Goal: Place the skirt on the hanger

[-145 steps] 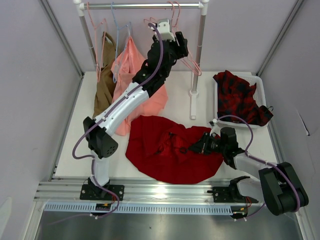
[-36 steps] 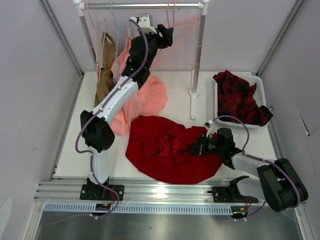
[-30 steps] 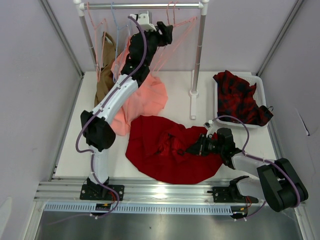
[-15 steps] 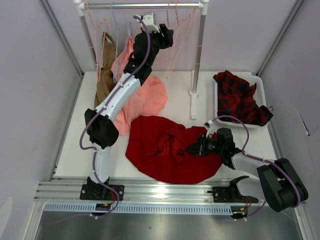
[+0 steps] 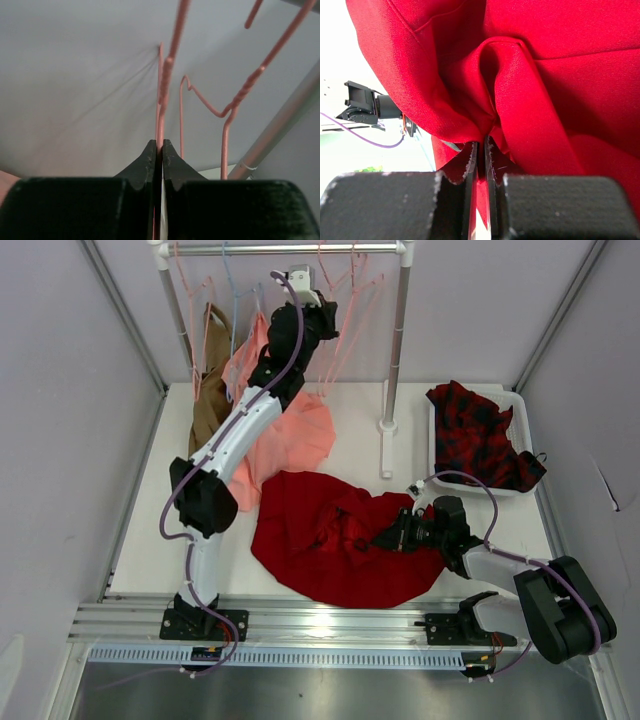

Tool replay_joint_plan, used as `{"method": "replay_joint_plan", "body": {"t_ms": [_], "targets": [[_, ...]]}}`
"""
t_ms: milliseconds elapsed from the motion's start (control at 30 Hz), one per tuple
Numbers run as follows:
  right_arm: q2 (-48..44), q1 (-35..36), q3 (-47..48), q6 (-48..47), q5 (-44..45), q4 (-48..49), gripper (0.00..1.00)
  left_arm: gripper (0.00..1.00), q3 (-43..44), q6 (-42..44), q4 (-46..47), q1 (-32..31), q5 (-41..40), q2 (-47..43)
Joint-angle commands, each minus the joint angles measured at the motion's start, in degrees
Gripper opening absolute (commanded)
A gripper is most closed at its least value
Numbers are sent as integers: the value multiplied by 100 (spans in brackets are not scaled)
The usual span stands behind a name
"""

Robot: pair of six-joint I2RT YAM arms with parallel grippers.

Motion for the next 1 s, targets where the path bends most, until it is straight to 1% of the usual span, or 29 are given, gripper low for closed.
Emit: {"method": "replay_joint_plan", "body": {"t_ms": [0, 133, 333, 433, 500, 600, 700, 733, 800, 833, 933, 967], "targets": [[-15, 61, 129, -153, 34, 155, 0, 0, 215, 210, -36, -5, -24, -291], [-23, 61, 138, -153, 17, 155, 0, 0, 111, 517, 86, -119, -321, -545], [-50, 78, 147, -162, 17, 128, 0, 0, 84, 825, 201, -155, -446, -941], [-41, 87, 165, -162, 17, 120, 0, 0, 163, 931, 52, -137, -200, -1012], [-32, 87, 173, -162, 17, 119, 0, 0, 399, 1002, -211, -137, -16, -986], [-58, 96, 191, -171, 17, 93, 0, 0, 392, 1063, -703, -137, 204, -1064], [-85, 96, 209, -179, -1, 58, 0, 0, 216, 1142, -1064, -137, 318, -1283], [-94, 96, 209, -188, 8, 49, 0, 0, -19, 1160, -1134, -128, 362, -1363], [-85, 96, 235, -188, -1, 32, 0, 0, -223, 1204, -1310, -137, 398, -1652], [-94, 96, 244, -206, -1, 5, 0, 0, -537, 1247, -1372, -128, 381, -1749], [-103, 96, 279, -232, -1, -47, 0, 0, -1075, 1300, -1469, -137, 328, -2267], [-103, 105, 296, -232, -1, -56, 0, 0, -1416, 1318, -1478, -128, 328, -2390]]}}
